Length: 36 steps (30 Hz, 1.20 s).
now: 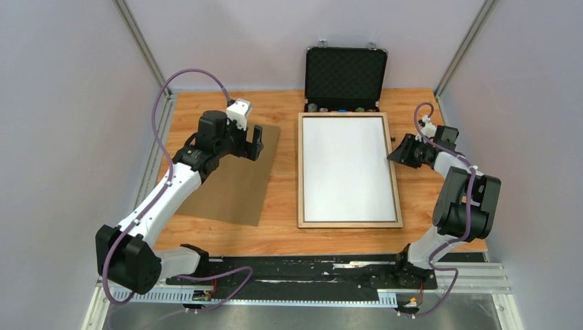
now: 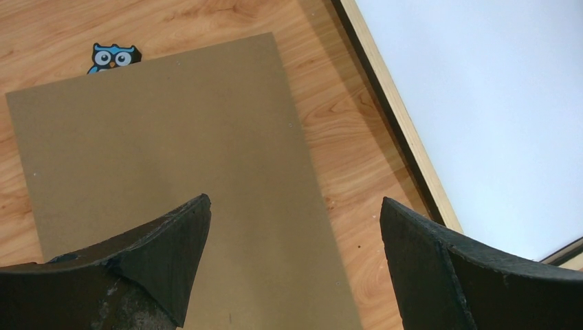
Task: Put the photo into the frame
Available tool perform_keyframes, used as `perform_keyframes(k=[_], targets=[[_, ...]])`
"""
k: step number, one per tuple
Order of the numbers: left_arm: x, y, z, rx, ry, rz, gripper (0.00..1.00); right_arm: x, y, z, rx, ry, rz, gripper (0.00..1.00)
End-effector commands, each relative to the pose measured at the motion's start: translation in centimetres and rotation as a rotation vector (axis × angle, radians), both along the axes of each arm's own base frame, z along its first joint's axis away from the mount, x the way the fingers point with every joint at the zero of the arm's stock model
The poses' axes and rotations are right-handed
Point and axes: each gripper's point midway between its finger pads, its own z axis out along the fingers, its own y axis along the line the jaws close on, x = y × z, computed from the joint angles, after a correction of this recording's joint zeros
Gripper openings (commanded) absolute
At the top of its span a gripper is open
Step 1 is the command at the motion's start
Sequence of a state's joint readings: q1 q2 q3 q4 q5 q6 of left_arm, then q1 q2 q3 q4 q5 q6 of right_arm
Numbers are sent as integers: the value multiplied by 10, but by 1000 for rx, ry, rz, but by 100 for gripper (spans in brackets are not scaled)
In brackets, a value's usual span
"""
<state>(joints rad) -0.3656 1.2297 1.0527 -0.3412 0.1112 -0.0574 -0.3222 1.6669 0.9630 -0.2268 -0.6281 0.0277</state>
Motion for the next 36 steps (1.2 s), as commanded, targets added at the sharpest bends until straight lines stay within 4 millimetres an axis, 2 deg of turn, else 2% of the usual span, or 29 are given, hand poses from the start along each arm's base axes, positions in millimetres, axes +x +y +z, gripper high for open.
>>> perform_keyframes(k=[1,6,13,16,20,23,24,27,30,32,36], targets=[[1,4,7,-14,-17,3,100,9,-4,18,-20,-76,6,40],[5,17,3,-5,-5,42,100,12,-4,37,-34,-122,6,46],[11,51,-5,22,19,101,100,14,6,91,-21,-243,24,56],[11,67,-9,25,35,123,100,16,18,113,-15,-288,49,61],[11,93,-14,63,44,130,100,17,47,139,-23,-340,103,69],[10,113,-20,83,71,143,100,19,78,157,-66,-392,163,76],[9,128,-25,90,90,178,100,17,96,161,-84,-409,199,80],[7,148,-36,87,132,209,100,13,150,175,-149,-476,312,92],[5,172,-53,118,190,245,100,7,204,187,-206,-539,417,98],[5,190,-63,140,216,279,100,3,240,188,-237,-565,486,100],[3,216,-86,150,283,309,100,-8,304,177,-268,-573,623,100]])
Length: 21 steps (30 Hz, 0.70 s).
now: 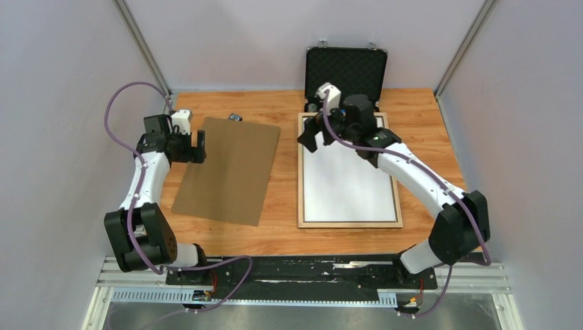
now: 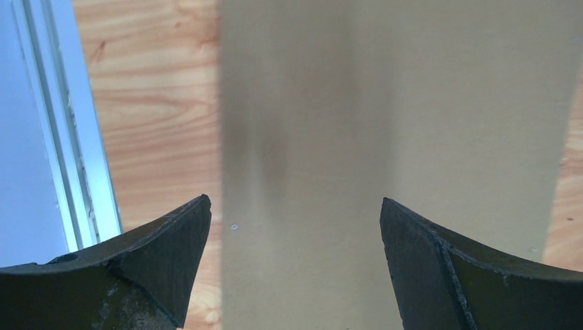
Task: Put the photo into the frame
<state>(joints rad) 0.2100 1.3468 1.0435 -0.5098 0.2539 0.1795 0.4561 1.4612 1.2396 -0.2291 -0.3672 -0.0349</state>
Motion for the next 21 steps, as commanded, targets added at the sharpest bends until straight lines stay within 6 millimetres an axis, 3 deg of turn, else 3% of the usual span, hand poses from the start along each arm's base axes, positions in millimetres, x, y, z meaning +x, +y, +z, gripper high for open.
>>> perform_keyframes(k=[1,6,11,16,21], targets=[[-3,26,-25,27,78,-15,100,7,46,-5,-91,-61,51,100],[-1,39,-56,5,184,-27,100,-3,108,-41,-111,62,171,100],[14,57,-74,-28,219,3,100,-7,147,-76,-99,184,237,100],[26,60,-85,-59,243,-8,100,-10,164,-116,-60,367,221,100],[39,55,-96,-109,253,-42,100,-11,168,-149,-43,509,154,100]])
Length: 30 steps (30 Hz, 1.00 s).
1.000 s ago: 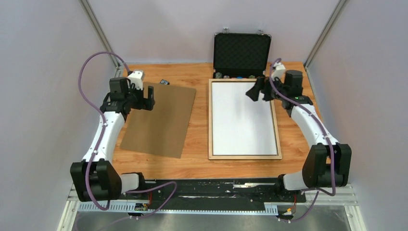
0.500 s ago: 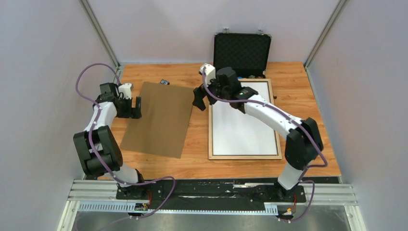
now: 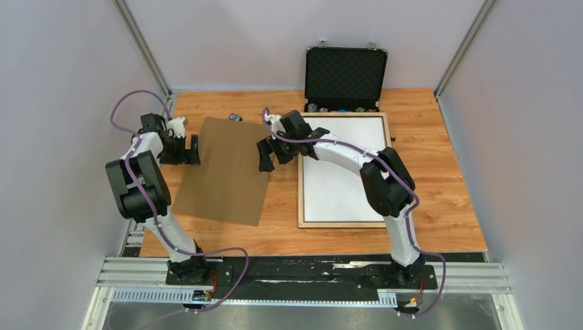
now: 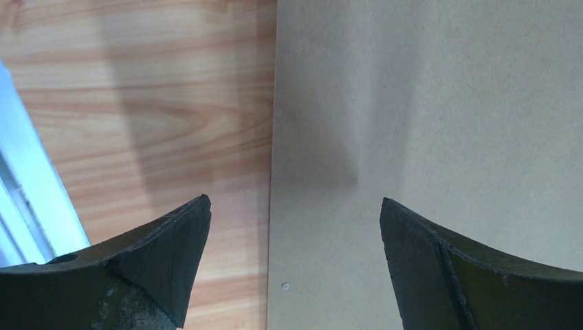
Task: Put the photo into the frame
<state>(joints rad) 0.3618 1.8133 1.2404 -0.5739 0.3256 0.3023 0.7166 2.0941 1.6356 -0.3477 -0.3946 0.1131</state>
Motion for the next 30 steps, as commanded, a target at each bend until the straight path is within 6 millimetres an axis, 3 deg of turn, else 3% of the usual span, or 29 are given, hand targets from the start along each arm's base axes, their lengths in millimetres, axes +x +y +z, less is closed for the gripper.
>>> perform_keyframes(k=[1,8,21,30], targets=[[16,-4,1,-50,-32,-54,100,3,11,-3,47,116,-81,100],[18,-18,-7,-139,-9,-107,100,5,11,-27,32,200,-140,99],[9,-40,-24,-275,41,-156,100,4,13,-52,64,354,-152,100],[-3,-57,-16,-350,29,-211,100,-2,24,-44,141,446,-80,97]])
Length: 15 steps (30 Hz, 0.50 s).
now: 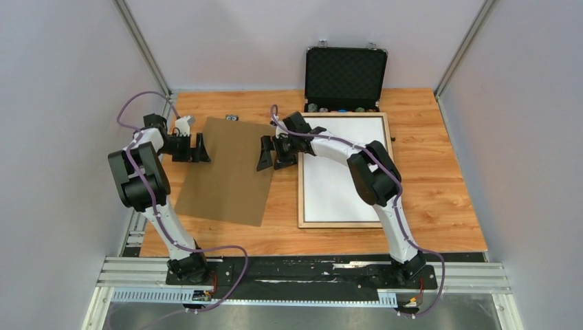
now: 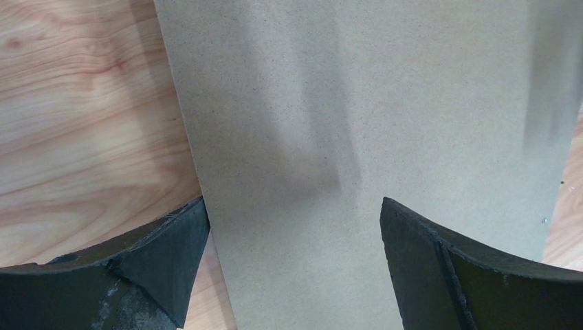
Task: Put the photo into the frame
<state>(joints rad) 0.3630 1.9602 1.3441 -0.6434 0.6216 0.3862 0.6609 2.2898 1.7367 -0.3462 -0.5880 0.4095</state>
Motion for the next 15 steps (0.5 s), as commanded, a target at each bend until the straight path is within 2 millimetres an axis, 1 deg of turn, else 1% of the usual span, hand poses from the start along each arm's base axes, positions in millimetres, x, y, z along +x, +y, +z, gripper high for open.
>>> perform_keyframes(k=[1,5,9,15], targets=[[-21,-18,-3,-98,44,-51,100,-4,12,3,60,64,31,97],[-27,-25,6,-125,33,-82,100,-4,13,12,86,67,45,96],[-29,-29,16,-137,13,-100,100,-4,14,19,104,57,56,95],[-33,-37,38,-169,-19,-117,100,-7,16,32,134,44,78,94]])
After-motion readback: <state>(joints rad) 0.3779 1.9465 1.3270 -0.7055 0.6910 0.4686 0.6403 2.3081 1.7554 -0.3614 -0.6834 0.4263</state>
